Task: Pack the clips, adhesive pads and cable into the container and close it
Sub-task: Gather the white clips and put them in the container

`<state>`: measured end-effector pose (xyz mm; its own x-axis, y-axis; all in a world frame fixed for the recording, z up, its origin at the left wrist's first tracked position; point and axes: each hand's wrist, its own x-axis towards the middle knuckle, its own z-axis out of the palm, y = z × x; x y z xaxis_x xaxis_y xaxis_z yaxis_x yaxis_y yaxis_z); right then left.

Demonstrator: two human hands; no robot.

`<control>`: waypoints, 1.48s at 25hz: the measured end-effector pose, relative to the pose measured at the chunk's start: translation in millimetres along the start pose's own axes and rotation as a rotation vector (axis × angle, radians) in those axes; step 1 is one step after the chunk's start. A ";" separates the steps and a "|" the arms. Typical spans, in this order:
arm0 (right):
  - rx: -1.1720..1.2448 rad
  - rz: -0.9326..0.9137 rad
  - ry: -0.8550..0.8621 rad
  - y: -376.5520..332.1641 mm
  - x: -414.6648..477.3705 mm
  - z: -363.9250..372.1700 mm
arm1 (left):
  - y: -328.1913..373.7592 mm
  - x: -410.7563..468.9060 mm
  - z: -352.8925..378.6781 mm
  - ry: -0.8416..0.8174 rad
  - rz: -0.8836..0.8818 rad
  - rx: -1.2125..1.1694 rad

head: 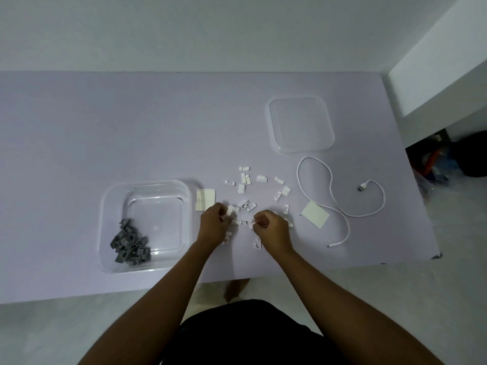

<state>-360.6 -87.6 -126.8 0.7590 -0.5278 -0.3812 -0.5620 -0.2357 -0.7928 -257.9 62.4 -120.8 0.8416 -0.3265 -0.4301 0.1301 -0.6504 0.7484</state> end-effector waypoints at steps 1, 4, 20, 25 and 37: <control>0.213 0.092 0.004 -2.3 -0.5 -3.4 | 2.1 0.3 -2.6 -0.047 -0.095 -0.157; 0.872 0.396 -0.098 -11.4 -4.2 -15.8 | 5.8 0.7 -9.8 -0.292 -0.331 -0.680; -0.137 0.048 0.165 20.3 16.2 -43.5 | 22.2 18.8 -6.8 -0.037 -0.319 -0.264; -0.266 -0.070 -0.032 21.5 21.5 -35.6 | 13.9 16.5 -1.6 -0.038 -0.021 0.150; 0.623 0.322 -0.033 -6.3 22.6 -54.1 | 19.0 27.9 12.0 0.030 0.029 0.313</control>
<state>-357.7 -142.2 -104.7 0.6014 -0.4659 -0.6491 -0.4748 0.4450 -0.7593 -238.2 32.6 -124.6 0.8583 -0.3306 -0.3924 -0.0576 -0.8221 0.5665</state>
